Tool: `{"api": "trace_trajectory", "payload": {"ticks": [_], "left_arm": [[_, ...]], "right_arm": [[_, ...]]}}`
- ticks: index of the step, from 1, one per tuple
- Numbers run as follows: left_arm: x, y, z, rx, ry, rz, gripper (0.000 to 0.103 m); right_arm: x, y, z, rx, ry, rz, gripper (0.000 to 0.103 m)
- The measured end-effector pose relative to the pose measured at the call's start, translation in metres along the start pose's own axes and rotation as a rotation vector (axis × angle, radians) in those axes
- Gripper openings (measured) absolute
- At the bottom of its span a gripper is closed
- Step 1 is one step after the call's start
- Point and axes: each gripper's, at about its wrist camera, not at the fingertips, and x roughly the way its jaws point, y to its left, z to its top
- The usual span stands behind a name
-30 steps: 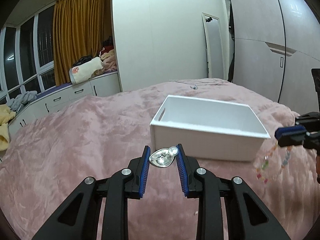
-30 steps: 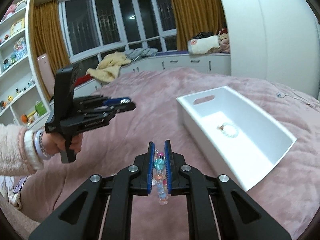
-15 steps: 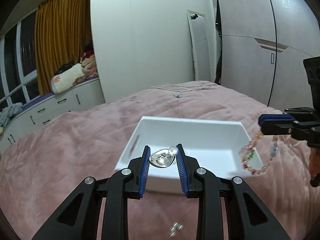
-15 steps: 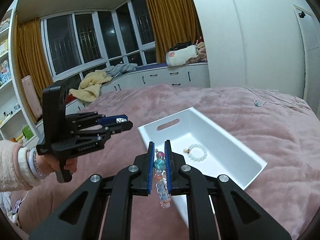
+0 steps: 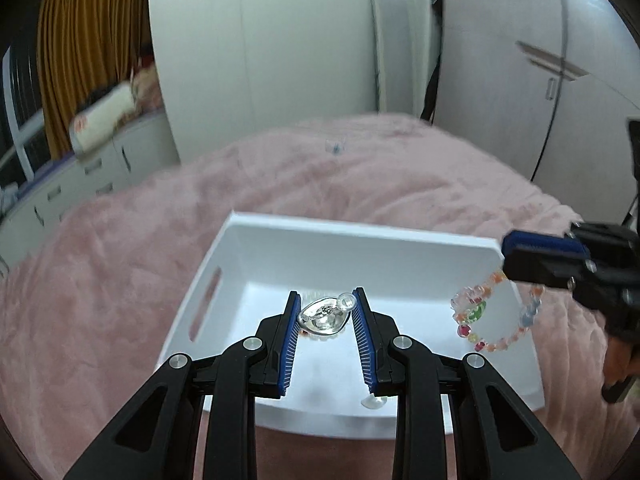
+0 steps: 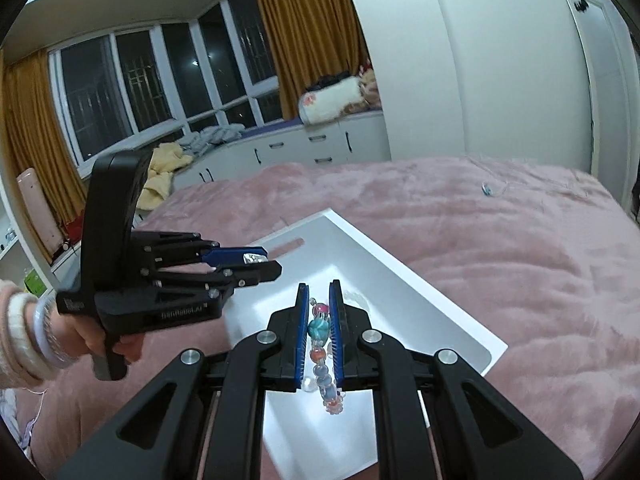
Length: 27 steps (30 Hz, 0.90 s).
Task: Organize jewelry
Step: 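Release the pendant into the box with the left tool while the right tool drops the colorful bracelet in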
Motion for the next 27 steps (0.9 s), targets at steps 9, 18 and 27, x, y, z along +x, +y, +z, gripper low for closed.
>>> {"api": "trace_trajectory", "payload": {"ticks": [9,18,27], "left_arm": [[0.045,0.013,0.016,-0.049,0.083,0.004,0.039],[0.055,0.027,0.005,-0.085,0.043,0.047,0.057],[0.031,0.019,-0.007,-0.001,-0.09,0.1,0.067]], "right_arm": [[0.027,-0.016,-0.007,-0.017,0.088,-0.062,0.016],[0.021,-0.026,-0.006,0.007,0.06,-0.088,0.053],[0.011,-0.012,0.001,-0.051,0.028,-0.098,0.061]]}}
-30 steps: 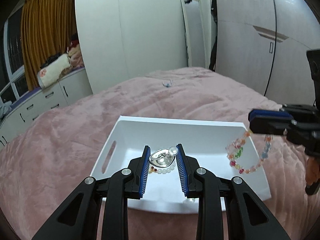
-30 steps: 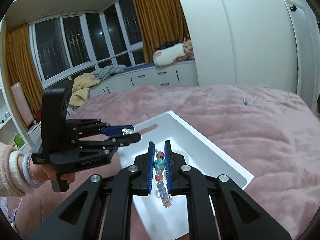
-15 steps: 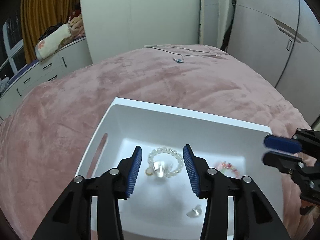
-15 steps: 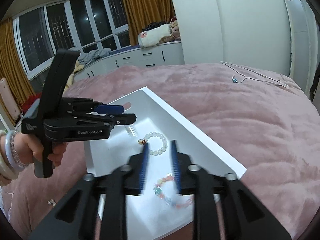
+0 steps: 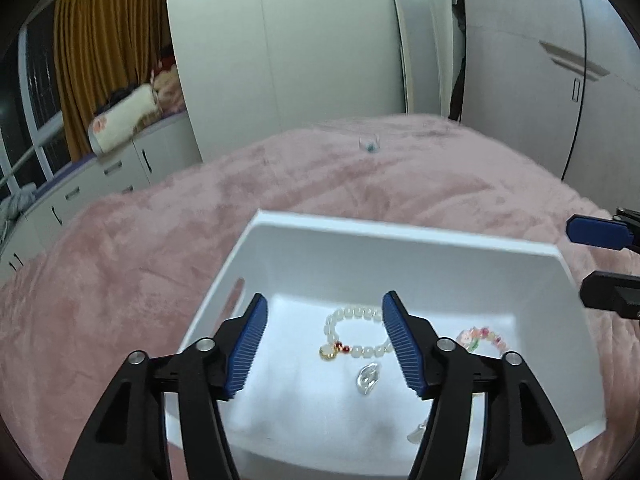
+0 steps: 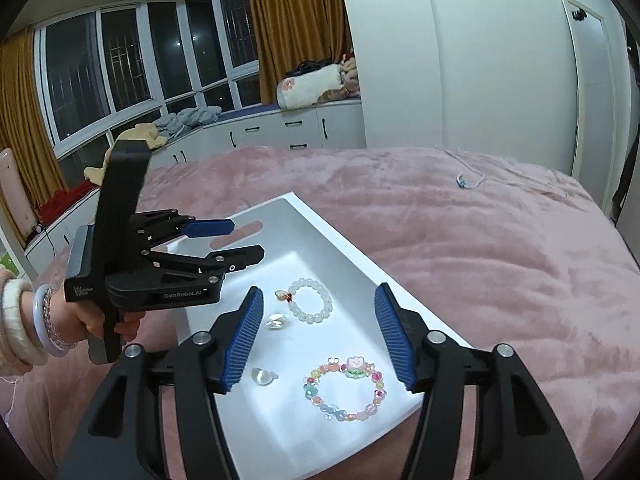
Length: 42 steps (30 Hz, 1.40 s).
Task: Organize jewelry
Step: 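Release the pendant into the box with the left tool while the right tool drops the colorful bracelet in, then move both tools back to the remaining pearl earrings and flower brooch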
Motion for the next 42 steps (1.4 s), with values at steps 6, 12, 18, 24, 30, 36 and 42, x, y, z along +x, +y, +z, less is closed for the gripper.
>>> {"api": "trace_trajectory", "payload": {"ticks": [6,12,18,24,30,36,42], "left_arm": [[-0.04,-0.001,-0.004,0.015,-0.098,-0.006,0.085],[-0.077,0.009,-0.03,-0.012,-0.104,0.003,0.088],[-0.149,0.056,-0.089,-0.32,-0.206,0.0,0.091],[-0.178,0.078,-0.144,-0.372,-0.156,0.059,0.093],[-0.205,0.092,-0.17,-0.392,-0.147,0.063,0.093],[-0.213,0.091,-0.178,-0.38,-0.123,0.032,0.093],[-0.212,0.073,-0.183,-0.227,-0.094,-0.01,0.093]], "right_arm": [[-0.023,0.027,0.003,-0.091,-0.06,-0.037,0.079],[-0.039,0.064,-0.003,-0.206,-0.087,-0.007,0.081],[-0.051,0.088,-0.011,-0.219,-0.111,0.038,0.087],[-0.051,0.11,-0.02,-0.211,-0.088,0.072,0.087],[-0.058,0.13,-0.022,-0.243,-0.096,0.064,0.087],[-0.057,0.148,-0.031,-0.267,-0.108,0.047,0.087],[-0.045,0.162,-0.054,-0.317,-0.075,0.062,0.086]]}}
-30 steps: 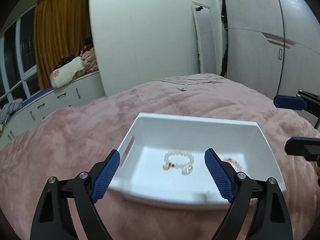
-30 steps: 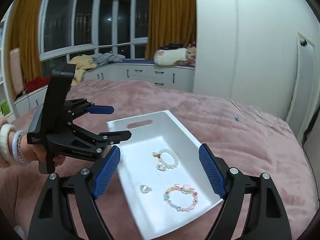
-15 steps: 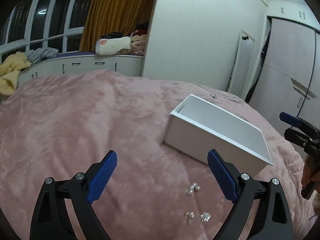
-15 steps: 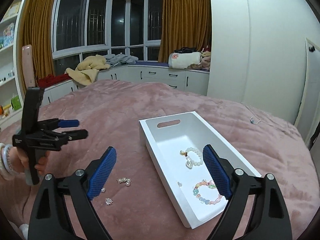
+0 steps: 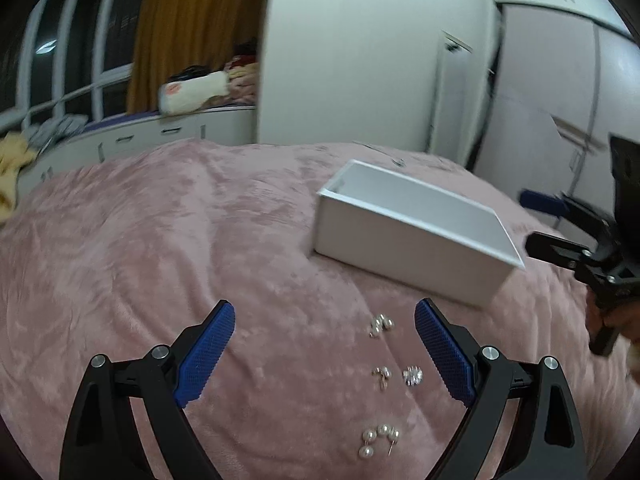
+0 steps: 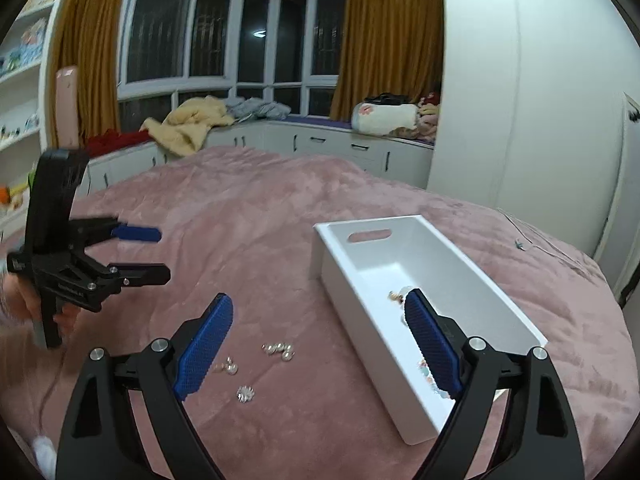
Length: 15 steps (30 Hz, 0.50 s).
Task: Organize jewelry
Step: 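Move both tools back to the remaining pearl earrings and flower brooch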
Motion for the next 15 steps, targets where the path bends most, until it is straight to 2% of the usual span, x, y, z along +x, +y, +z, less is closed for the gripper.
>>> {"api": "trace_trajectory", "payload": {"ticks": [5,7,10,15], "left_arm": [[0.008,-0.001,-0.012,0.027,0.034,-0.022,0.093],[0.013,0.001,-0.017,0.02,0.049,-0.021,0.093],[0.021,0.004,-0.024,0.008,0.066,-0.029,0.088],[0.031,0.001,-0.034,0.038,0.09,-0.063,0.086]], "right_arm": [[0.014,0.016,-0.011,-0.07,0.026,0.026,0.082],[0.02,0.019,-0.015,-0.084,0.041,0.037,0.077],[0.031,0.023,-0.024,-0.09,0.072,0.066,0.071],[0.049,0.031,-0.042,-0.114,0.127,0.117,0.064]]}}
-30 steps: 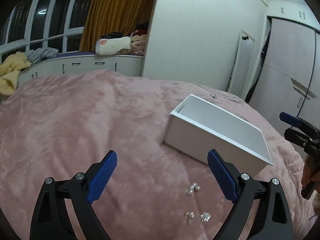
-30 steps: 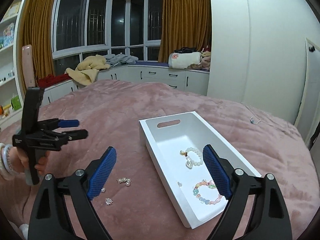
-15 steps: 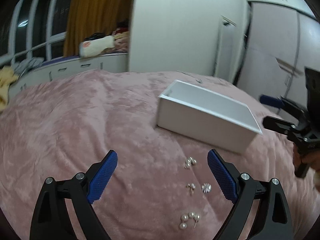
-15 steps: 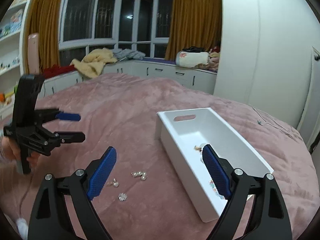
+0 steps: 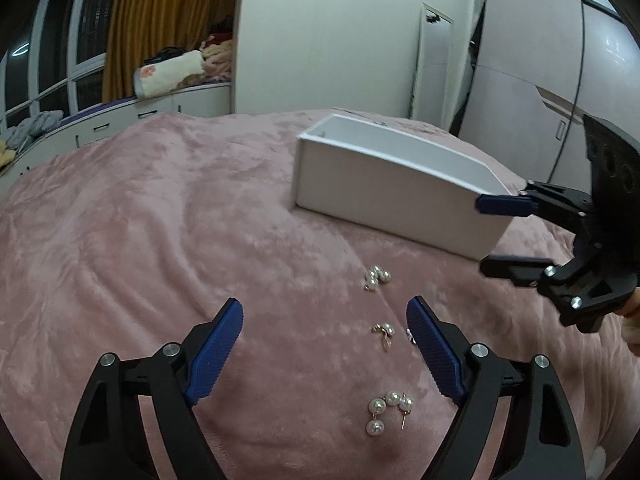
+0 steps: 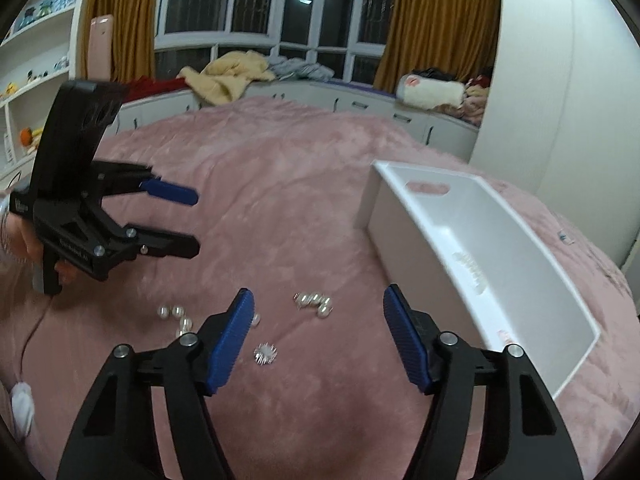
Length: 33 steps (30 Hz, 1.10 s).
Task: Organize jewelry
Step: 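Move both tools back to the remaining pearl earrings and flower brooch, then grasp a pearl earring with the left tool while the right tool grasps the silver flower brooch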
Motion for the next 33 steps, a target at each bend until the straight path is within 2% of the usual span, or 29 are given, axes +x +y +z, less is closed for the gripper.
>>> {"api": "trace_trajectory", "payload": {"ticks": [3,5,7,9,15,18,21,28,30,33], "left_arm": [[0.01,0.0,-0.001,-0.012,0.019,-0.052,0.083],[0.019,-0.002,-0.001,-0.006,0.032,-0.081,0.077],[0.027,-0.007,-0.002,0.018,0.056,-0.1,0.067],[0.034,-0.01,-0.004,0.034,0.073,-0.119,0.063],[0.053,-0.021,-0.01,0.067,0.12,-0.154,0.062],[0.065,-0.023,-0.01,0.063,0.143,-0.195,0.056],[0.075,-0.022,-0.011,0.061,0.166,-0.204,0.046],[0.092,-0.01,-0.011,0.005,0.198,-0.224,0.024],[0.094,-0.007,-0.012,-0.015,0.201,-0.228,0.022],[0.095,-0.005,-0.013,-0.025,0.204,-0.237,0.022]], "right_arm": [[0.014,0.004,-0.009,-0.011,0.033,0.044,0.059],[0.02,0.006,-0.016,-0.015,0.049,0.061,0.058],[0.027,0.008,-0.022,-0.022,0.074,0.082,0.058],[0.034,0.009,-0.028,-0.031,0.09,0.102,0.058],[0.049,0.014,-0.043,-0.036,0.126,0.151,0.058],[0.058,0.014,-0.047,-0.026,0.134,0.169,0.058],[0.063,0.013,-0.05,-0.027,0.13,0.179,0.058],[0.073,0.006,-0.052,-0.011,0.13,0.208,0.047],[0.076,0.004,-0.052,-0.004,0.133,0.223,0.043],[0.078,0.002,-0.054,0.011,0.137,0.234,0.03]]}}
